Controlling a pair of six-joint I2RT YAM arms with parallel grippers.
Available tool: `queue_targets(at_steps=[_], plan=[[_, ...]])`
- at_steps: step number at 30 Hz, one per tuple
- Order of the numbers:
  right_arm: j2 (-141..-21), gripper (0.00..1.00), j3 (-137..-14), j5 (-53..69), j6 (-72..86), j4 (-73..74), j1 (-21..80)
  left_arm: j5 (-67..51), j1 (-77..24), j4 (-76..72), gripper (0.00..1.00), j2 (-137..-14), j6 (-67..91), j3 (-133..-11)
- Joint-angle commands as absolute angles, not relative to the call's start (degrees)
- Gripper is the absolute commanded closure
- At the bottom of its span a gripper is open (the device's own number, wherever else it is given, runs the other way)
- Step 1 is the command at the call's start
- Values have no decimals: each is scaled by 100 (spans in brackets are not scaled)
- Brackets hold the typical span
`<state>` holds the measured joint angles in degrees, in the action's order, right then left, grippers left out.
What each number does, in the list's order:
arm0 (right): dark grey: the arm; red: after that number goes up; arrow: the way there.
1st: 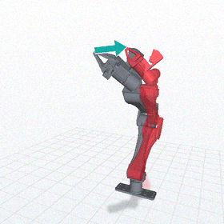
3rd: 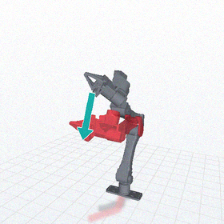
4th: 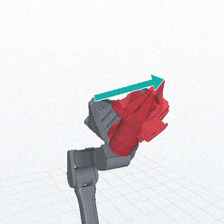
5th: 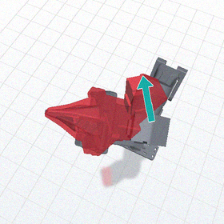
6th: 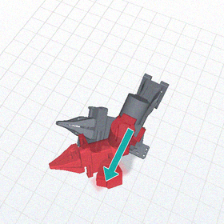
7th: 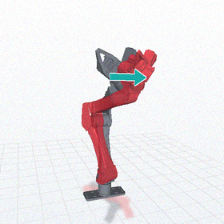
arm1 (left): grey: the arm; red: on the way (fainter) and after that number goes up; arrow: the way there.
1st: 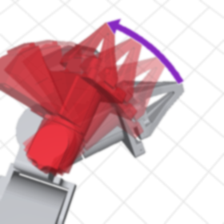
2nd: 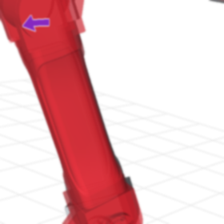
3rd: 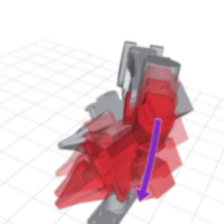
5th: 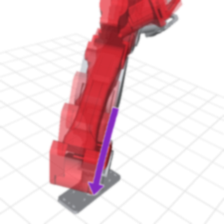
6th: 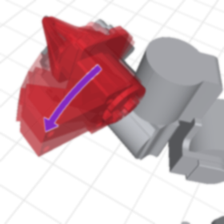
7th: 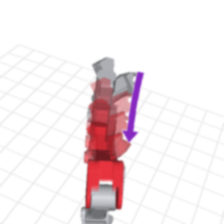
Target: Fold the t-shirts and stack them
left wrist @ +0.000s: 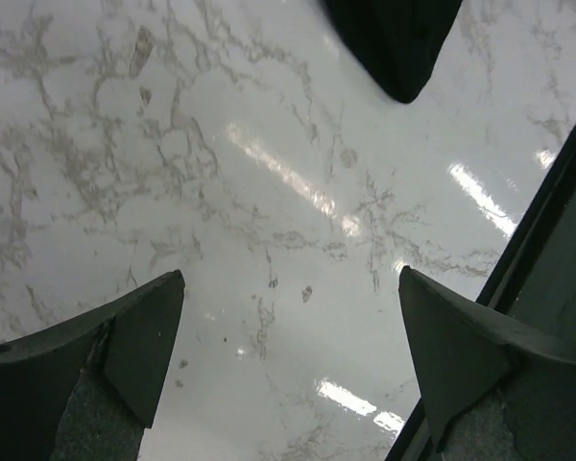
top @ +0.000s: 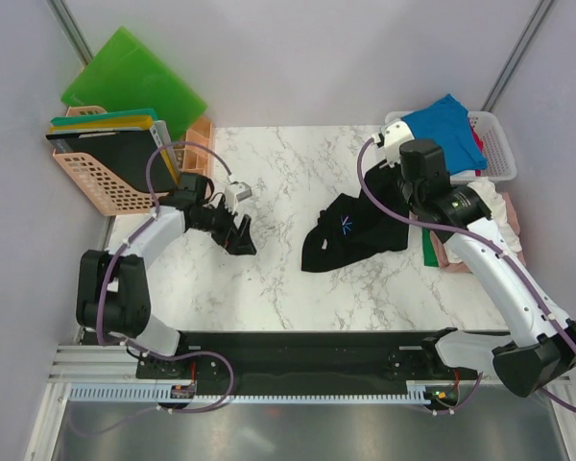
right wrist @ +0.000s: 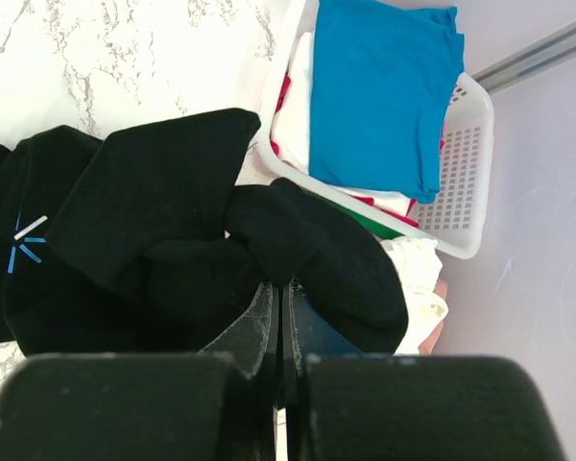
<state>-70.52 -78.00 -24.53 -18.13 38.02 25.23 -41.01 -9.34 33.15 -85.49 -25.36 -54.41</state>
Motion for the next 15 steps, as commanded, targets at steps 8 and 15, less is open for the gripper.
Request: queue_targets(at_steps=[8, 15], plan=[[-6873, 100, -7357, -2768, -1705, 3367, 2487, -6196, -1686, 4393, 0, -10984, -2733, -8128], [-6970, 100, -7225, -2707, -1775, 3243, 2452, -5889, -2382, 4474, 0, -12075, -2400, -9043]])
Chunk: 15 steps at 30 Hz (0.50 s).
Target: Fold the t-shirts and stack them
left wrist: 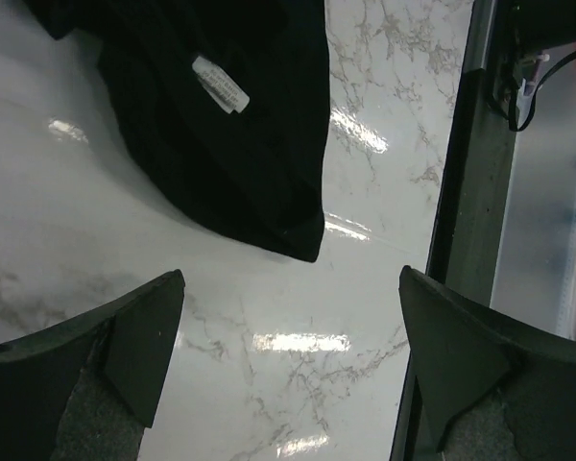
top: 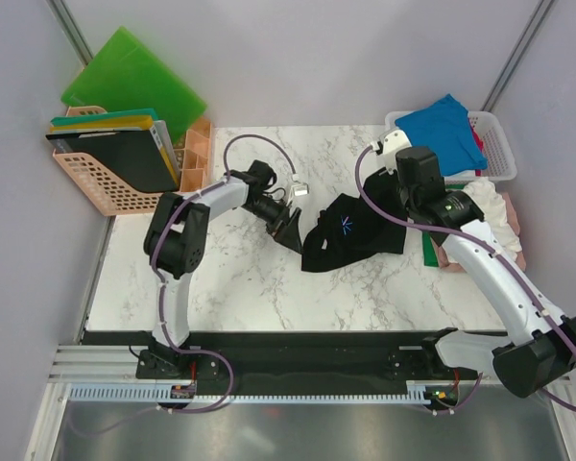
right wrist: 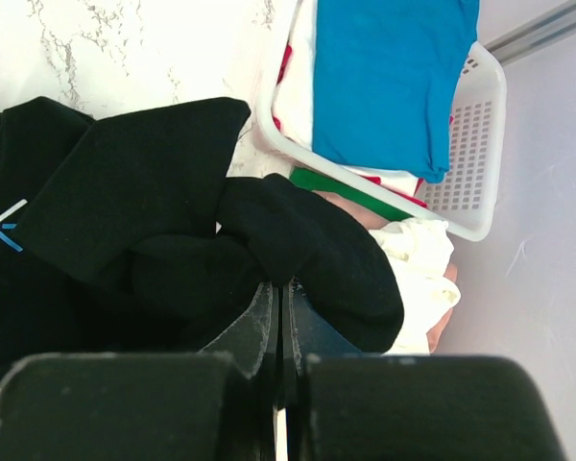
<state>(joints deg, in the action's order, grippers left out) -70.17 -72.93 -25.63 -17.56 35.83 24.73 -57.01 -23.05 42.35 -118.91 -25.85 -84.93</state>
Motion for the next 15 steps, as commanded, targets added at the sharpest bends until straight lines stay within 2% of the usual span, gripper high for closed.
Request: queue_targets(at_steps=[1, 9, 15], plan=[[-7013, 100, -7164, -2707, -1767, 3217, 2443, -5915, -2382, 4482, 0, -12294, -2339, -9166], [-7119, 100, -6855, -2637, -1767, 2936, 2391, -6100, -2496, 4447, 0, -13007, -1881, -10211], [-7110, 100, -6847, -2593, -1837, 2927, 2329, -5775, -2715, 4105, 0, -13376, -1565, -10423]])
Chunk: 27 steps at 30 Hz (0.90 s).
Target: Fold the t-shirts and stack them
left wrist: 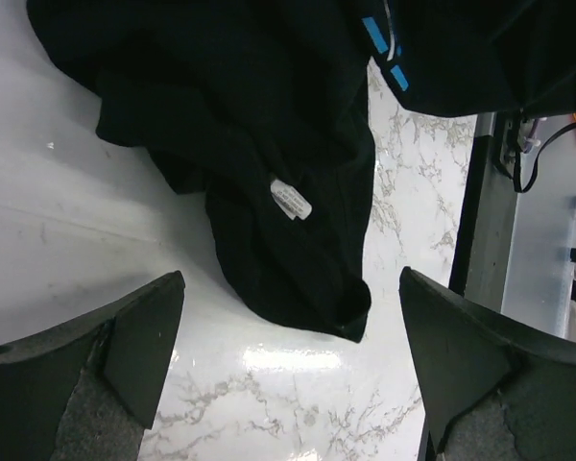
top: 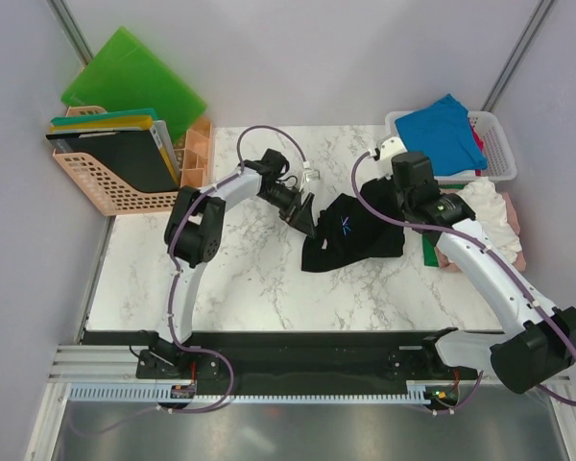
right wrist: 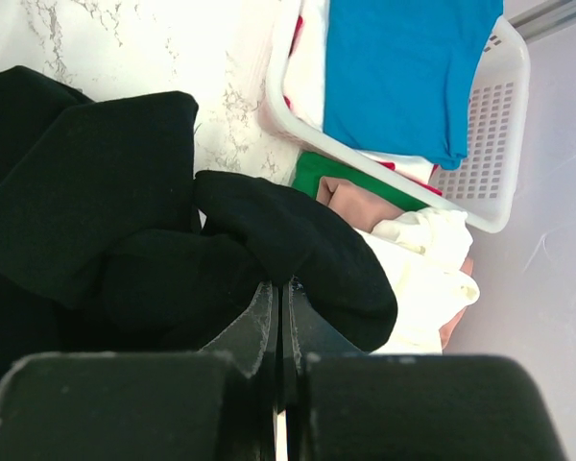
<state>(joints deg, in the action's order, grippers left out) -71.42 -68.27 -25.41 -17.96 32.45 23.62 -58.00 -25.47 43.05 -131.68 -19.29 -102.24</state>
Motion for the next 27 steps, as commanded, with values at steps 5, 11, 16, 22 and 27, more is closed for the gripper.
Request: queue_targets(at_steps=[5, 11, 16, 22, 27], plan=[[-7014, 100, -6680, -2593, -1854, 2927, 2312, -5871, -2874, 4052, 0, -13763, -1301, -10801], [-6847, 100, -6557, -2619, -1942, 2927, 2241, -5634, -3067, 4052, 73, -13974, -1161, -10890], [-6785, 100, -6495, -2540, -1907, 2927, 2206, -5196, -3076, 4069, 98, -13913, -1186, -10802], [-6750, 100, -6363, -2610, -1924, 2796, 2171, -4317, -3032, 4297, 98, -13018, -1730, -10565], [-6487, 100, -6862, -2724, -2021, 2654, 2005, -3753, -2462, 4560, 98, -11649, -1986, -10792]])
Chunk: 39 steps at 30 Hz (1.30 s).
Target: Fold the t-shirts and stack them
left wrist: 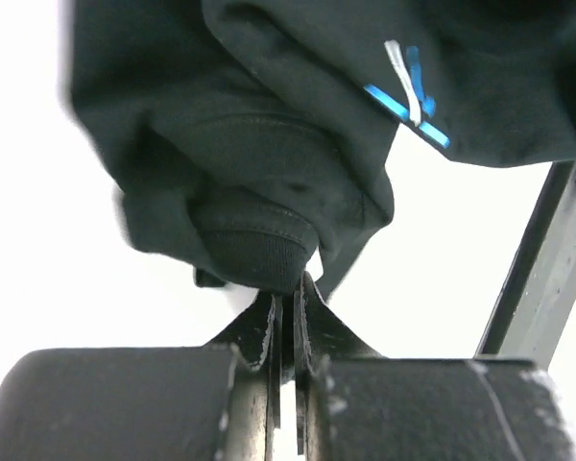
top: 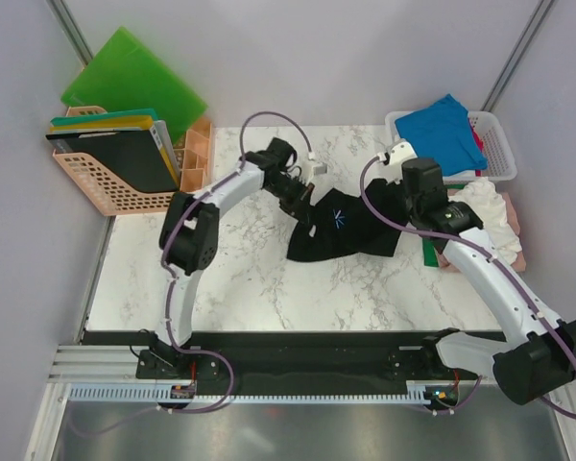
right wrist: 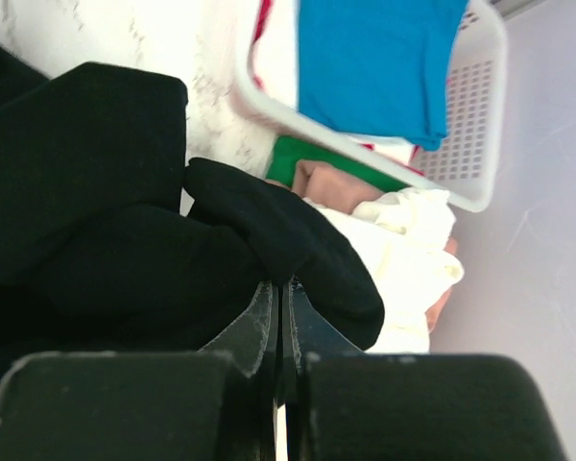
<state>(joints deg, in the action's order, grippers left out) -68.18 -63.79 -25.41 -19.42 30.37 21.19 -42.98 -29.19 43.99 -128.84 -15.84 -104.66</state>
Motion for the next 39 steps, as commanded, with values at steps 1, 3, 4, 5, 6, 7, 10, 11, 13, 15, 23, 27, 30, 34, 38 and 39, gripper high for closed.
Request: queue_targets(at_steps=[1, 3, 4, 5, 6, 7, 10, 11, 13, 15, 23, 27, 30, 34, 38, 39], plan=[[-6460, 100, -6986, -2725, -2030, 2698, 1960, -3709, -2339, 4666, 98, -11480, -2030, -11089], [-6390, 100, -7293, -2725, -2030, 2777, 1916, -3639, -1979, 5043, 98, -11042, -2161, -11372], [-6355, 100, -7365, -2725, -2030, 2830, 1899, -3595, -1856, 5115, 98, -10874, -2214, -11495], [-6267, 100, -7417, -2742, -2074, 2839, 1890, -3534, -1654, 5167, 98, -10689, -2276, -11479], [-6232, 100, -7479, -2768, -2100, 2848, 1881, -3377, -1565, 5211, 98, -10470, -2416, -11444], [-6188, 100, -7506, -2812, -2101, 2874, 1872, -3288, -1486, 5221, 98, -10085, -2460, -11295], [-5977, 100, -7602, -2944, -2144, 2900, 1863, -3226, -1143, 5203, 98, -9224, -2549, -10892], [-5863, 100, -7655, -3057, -2145, 2900, 1855, -3234, -960, 5168, 98, -9020, -2549, -10768], [-5731, 100, -7690, -3129, -2136, 2900, 1846, -3226, -792, 4959, 98, -8598, -2593, -10330], [-5511, 100, -7682, -3051, -2057, 2900, 1811, -3025, -686, 4730, 98, -8026, -2628, -9969], [-5081, 96, -7304, -3032, -2171, 2839, 1784, -2874, -650, 4561, 98, -7708, -2654, -9299], [-4975, 40, -7374, -3067, -2267, 2848, 1775, -3040, -650, 4544, 98, -7804, -2549, -9413], [-4957, 19, -7409, -3269, -2285, 2830, 1775, -3102, -650, 4553, 98, -7840, -2505, -9492], [-4992, 17, -7330, -3051, -2163, 2891, 1767, -3138, -650, 4553, 98, -7822, -2514, -9431], [-5281, 19, -7102, -1997, -1715, 3146, 1767, -3147, -650, 4544, 98, -7796, -2514, -9334], [-5317, 23, -6928, -1612, -1662, 3164, 1767, -3138, -650, 4544, 98, -7778, -2496, -9325]])
